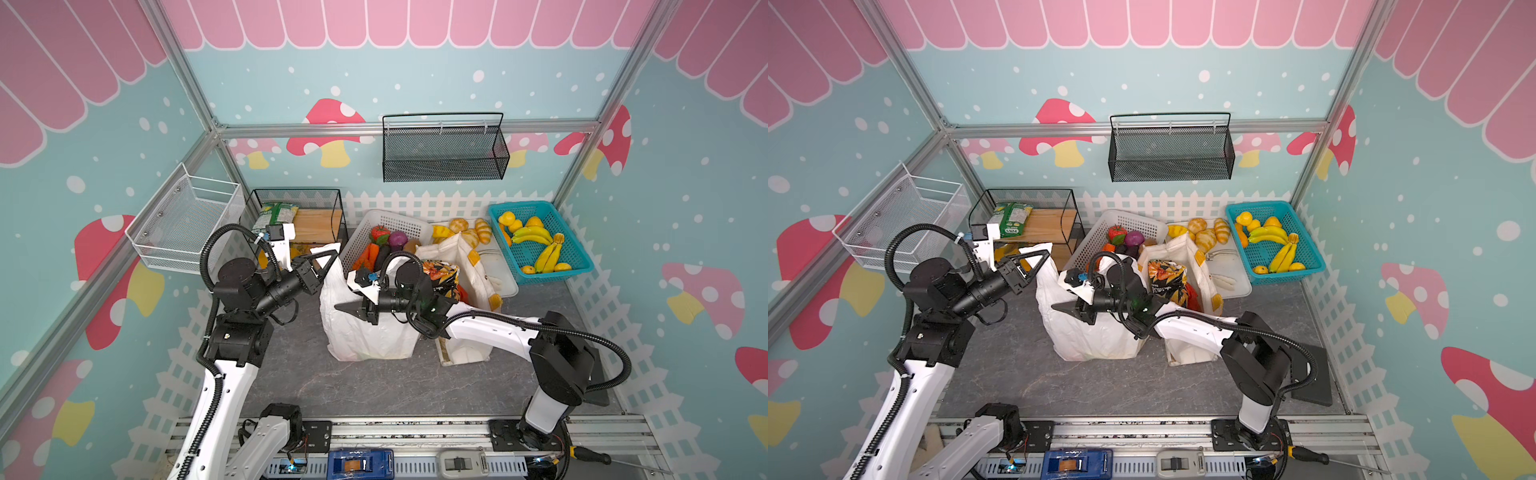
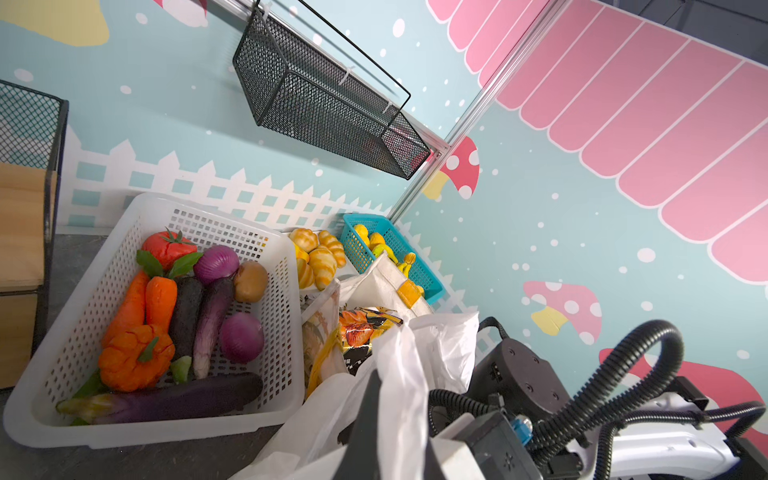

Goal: Place the mixed food into the grocery bags and tie them

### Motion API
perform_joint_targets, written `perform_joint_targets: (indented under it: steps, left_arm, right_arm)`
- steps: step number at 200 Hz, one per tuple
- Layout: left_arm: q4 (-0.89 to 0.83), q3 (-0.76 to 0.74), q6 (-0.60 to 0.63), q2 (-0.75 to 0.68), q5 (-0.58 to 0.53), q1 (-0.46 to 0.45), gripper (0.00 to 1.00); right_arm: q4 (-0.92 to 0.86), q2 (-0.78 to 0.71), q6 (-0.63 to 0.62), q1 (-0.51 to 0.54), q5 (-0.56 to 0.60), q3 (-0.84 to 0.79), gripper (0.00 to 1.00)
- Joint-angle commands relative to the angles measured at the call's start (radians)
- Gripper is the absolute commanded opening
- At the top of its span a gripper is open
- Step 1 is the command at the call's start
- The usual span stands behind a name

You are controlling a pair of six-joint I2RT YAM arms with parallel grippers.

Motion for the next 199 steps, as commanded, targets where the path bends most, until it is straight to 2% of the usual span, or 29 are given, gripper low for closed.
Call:
perform_joint_targets:
  steps: [1,10,50,63,85,118,132,163,181,199]
  left_arm:
    - [0.081,-0.006,-0.038,-0.018,0.018,0.001,0.00]
    - [0.081,-0.007,-0.038,-0.021,0.015,0.001,0.00]
    - [0.083,-0.014,-0.044,-0.030,0.009,0.000,0.00]
    - [0.086,-0.016,-0.046,-0.029,0.007,-0.002,0.00]
    - [0.092,-0.017,-0.053,-0.029,0.009,-0.003,0.00]
    - [0.104,-0.022,-0.068,-0.031,0.006,-0.005,0.00]
    - [0.114,-0.027,-0.076,-0.032,0.007,-0.007,0.00]
    - [0.136,-0.032,-0.099,-0.034,0.005,-0.008,0.00]
    - [0.141,-0.032,-0.110,-0.035,0.003,-0.009,0.00]
    - [0.129,-0.020,-0.113,-0.034,0.001,-0.008,0.00]
  right_arm:
    - [0.050,-0.014,0.031,0.021,-0.003,-0.002,0.39]
    - [0.052,-0.013,0.040,0.022,0.019,0.012,0.42]
    - [0.123,-0.011,0.115,0.031,0.108,0.036,0.69]
    - [0.141,-0.007,0.132,0.040,0.150,0.042,0.74]
    - [0.145,0.005,0.144,0.058,0.256,0.069,0.78]
    - [0.146,0.045,0.187,0.074,0.383,0.130,0.78]
    - [0.159,0.064,0.202,0.085,0.428,0.143,0.73]
    - [0.190,0.092,0.244,0.109,0.559,0.098,0.46]
    - [0.195,0.102,0.264,0.113,0.596,0.049,0.31]
    - [0.188,0.089,0.249,0.114,0.623,-0.012,0.26]
